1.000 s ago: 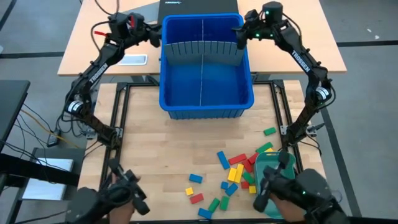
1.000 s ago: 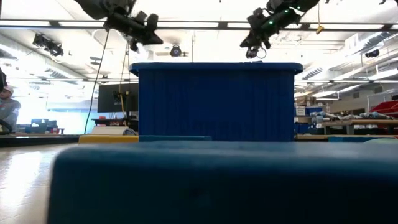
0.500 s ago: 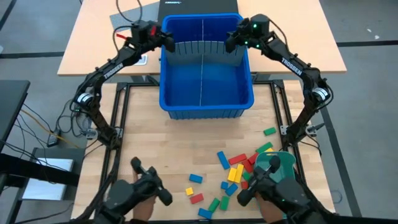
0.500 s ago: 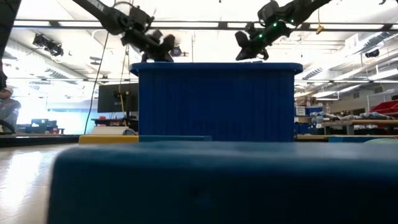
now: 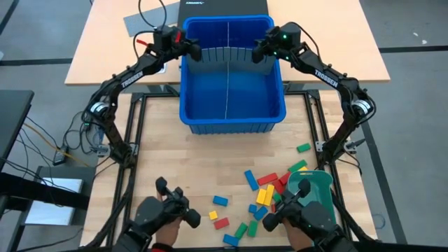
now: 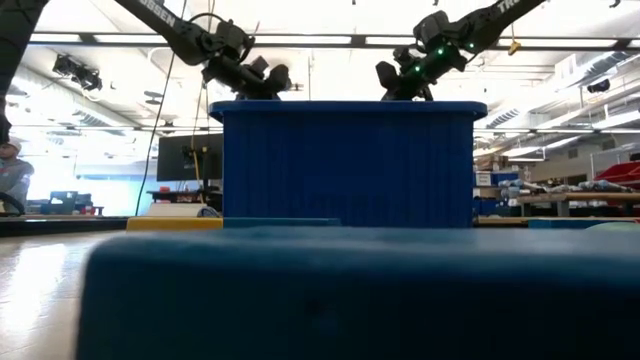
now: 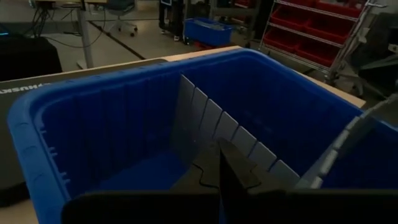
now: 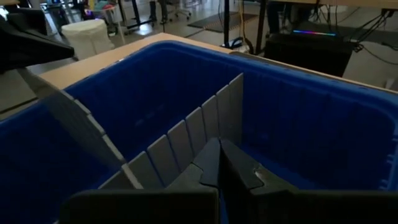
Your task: Sort Items/Unsort Items
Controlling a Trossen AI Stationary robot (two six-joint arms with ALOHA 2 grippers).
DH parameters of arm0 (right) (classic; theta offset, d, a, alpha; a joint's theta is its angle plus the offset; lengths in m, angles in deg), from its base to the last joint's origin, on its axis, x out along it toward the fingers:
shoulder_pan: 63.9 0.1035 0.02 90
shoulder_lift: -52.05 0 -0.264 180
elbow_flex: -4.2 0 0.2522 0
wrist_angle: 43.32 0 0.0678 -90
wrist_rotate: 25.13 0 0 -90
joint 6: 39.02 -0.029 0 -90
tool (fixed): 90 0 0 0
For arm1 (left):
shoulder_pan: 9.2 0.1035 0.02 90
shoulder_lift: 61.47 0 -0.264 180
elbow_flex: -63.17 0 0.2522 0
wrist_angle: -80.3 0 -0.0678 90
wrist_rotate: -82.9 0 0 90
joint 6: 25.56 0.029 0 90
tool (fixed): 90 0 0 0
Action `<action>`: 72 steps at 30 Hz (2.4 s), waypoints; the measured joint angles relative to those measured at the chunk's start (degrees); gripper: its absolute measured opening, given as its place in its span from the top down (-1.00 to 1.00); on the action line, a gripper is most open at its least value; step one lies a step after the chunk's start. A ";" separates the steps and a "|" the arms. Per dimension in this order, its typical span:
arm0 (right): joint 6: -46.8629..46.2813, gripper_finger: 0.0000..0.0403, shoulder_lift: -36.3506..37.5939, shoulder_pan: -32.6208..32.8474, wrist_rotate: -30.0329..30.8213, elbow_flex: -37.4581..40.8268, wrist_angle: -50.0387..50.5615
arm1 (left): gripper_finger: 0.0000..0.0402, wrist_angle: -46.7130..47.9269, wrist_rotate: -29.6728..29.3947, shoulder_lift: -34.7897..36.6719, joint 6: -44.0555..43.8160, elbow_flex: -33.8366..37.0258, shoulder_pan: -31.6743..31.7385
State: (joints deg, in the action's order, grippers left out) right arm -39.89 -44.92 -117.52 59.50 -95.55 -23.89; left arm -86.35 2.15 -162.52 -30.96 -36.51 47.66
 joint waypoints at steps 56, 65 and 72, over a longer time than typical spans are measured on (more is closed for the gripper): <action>-0.68 1.00 3.64 -1.29 -1.90 3.89 -0.35 | 1.00 5.78 1.76 -0.84 2.17 2.02 0.87; -0.72 0.97 4.12 -1.43 -2.38 4.72 -3.71 | 0.98 -0.97 9.91 1.47 2.41 2.02 0.90; 0.01 0.80 6.22 -1.53 -2.24 4.67 -5.18 | 0.86 -0.93 12.60 4.82 4.37 0.80 0.85</action>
State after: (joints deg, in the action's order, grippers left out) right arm -39.88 -38.70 -119.06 57.26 -90.88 -29.07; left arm -87.28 14.75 -157.70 -26.59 -35.71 48.51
